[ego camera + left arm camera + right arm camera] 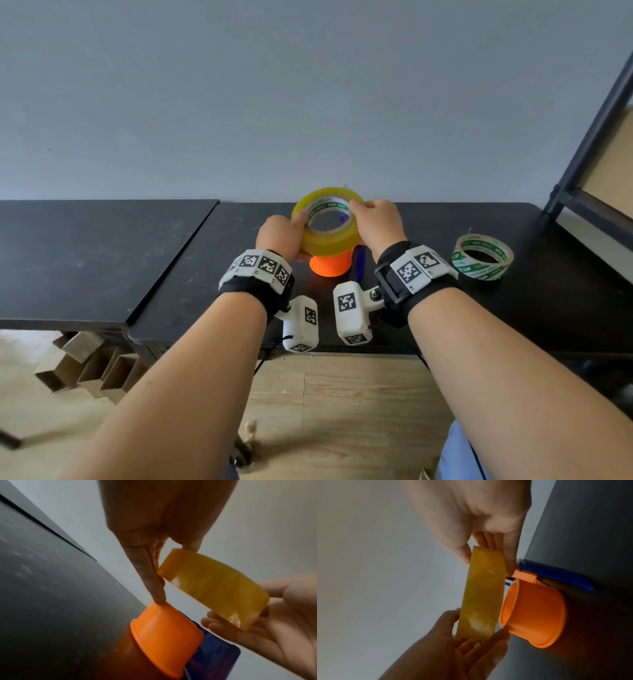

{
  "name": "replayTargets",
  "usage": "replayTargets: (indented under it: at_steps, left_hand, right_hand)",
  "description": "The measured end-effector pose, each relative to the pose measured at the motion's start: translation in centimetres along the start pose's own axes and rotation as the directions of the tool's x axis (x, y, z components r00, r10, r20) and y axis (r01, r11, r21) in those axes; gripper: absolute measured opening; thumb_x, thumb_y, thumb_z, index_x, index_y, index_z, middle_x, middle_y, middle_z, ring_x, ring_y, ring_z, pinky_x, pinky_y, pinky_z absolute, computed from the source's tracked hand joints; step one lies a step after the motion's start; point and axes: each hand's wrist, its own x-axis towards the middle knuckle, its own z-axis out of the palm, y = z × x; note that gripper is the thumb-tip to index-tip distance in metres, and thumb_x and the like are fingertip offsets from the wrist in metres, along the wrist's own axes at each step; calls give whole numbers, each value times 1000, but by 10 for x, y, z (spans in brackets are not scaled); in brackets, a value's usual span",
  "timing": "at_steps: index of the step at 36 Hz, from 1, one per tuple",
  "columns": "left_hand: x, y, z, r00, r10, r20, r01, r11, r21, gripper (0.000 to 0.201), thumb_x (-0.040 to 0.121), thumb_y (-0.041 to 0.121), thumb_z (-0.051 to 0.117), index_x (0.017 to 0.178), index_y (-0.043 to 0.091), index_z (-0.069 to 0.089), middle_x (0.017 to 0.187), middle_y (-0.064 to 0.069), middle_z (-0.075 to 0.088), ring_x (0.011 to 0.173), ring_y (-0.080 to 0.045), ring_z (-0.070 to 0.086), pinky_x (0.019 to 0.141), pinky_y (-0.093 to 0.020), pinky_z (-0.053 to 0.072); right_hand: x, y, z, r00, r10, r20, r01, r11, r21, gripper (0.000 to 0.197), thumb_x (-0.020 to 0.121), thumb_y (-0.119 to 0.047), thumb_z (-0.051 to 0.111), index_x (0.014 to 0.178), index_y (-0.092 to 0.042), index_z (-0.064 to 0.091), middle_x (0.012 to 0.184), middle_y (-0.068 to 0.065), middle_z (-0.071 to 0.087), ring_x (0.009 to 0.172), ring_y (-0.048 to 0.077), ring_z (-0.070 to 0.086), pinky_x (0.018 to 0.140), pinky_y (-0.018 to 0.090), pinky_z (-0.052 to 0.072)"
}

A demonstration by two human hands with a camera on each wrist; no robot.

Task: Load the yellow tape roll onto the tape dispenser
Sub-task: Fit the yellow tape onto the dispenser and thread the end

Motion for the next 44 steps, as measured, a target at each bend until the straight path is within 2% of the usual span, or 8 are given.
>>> replayTargets:
  at_steps: [9, 14, 19, 26, 30, 38, 42, 44]
  left_hand:
    - [0, 8, 9, 996, 38, -86, -39, 999, -14, 48, 90, 48, 52, 55, 15, 48, 57, -12, 65, 74, -38, 73, 79, -47, 59]
    - [-1, 15, 13, 999, 25, -32, -27, 998, -64, 45, 91, 49, 54, 62, 14, 51, 63, -14, 68, 72, -35, 74, 81, -48, 59]
    - [-2, 13, 17, 998, -40, 52, 44, 995, -85, 44, 93, 46, 52, 68, 10, 52, 64, -13, 66, 74, -37, 74, 83, -51, 58]
    - [-3, 15, 17, 1000, 0, 25, 0, 1000, -22, 43, 95, 46, 47, 67, 13, 49, 56, -6, 61, 71, -34, 74, 79, -42, 60]
    - [-2, 14, 18, 999, 17, 31, -16, 999, -32, 43, 94, 47, 49, 69, 12, 52, 59, -8, 63, 70, -33, 74, 81, -47, 59]
    - [-2, 15, 11, 995, 38, -89, -29, 995, 97, 55, 93, 50, 46, 55, 11, 51, 59, -12, 66, 54, -24, 59, 65, -31, 50]
    - [-6, 10, 11, 1000, -8, -23, 12, 984, 178, 49, 95, 45, 45, 72, 4, 57, 75, -16, 67, 66, -30, 64, 57, -30, 50]
    - [-12, 10, 11, 999, -25, 47, 13, 970, 244, 40, 96, 38, 49, 87, 1, 60, 81, -16, 68, 74, -33, 69, 68, -39, 60]
  right_hand:
    - [5, 11, 1, 997, 68, 29, -68, 998, 5, 30, 94, -38, 47, 87, -10, 55, 73, 4, 55, 75, 27, 62, 75, 43, 57]
    - [13, 14, -5, 999, 46, -11, -46, 999, -13, 27, 98, -34, 45, 86, -11, 51, 68, -1, 46, 74, 23, 53, 67, 34, 40]
    - [14, 19, -9, 999, 40, 8, -40, 999, -3, 26, 93, -34, 48, 87, -9, 52, 69, 1, 50, 76, 26, 57, 69, 38, 49]
    - [18, 21, -17, 999, -33, 20, 36, 992, -119, 37, 97, -30, 47, 62, -16, 43, 59, 0, 45, 56, 18, 44, 55, 30, 33]
    - [20, 21, -18, 999, -35, 36, 41, 983, -180, 33, 98, -30, 43, 69, -15, 44, 63, -1, 43, 58, 16, 44, 51, 30, 30]
    - [16, 17, -16, 992, -61, 114, 87, 968, -236, 32, 95, -40, 51, 83, -10, 54, 66, -1, 49, 62, 19, 49, 52, 29, 31]
    - [17, 19, -10, 989, -102, 108, 136, 915, -381, 37, 90, -41, 51, 88, -7, 64, 86, 13, 60, 84, 31, 58, 68, 33, 40]
    - [18, 19, -8, 992, -97, 85, 126, 875, -468, 37, 92, -39, 48, 92, -6, 66, 101, 17, 59, 101, 31, 53, 78, 35, 37]
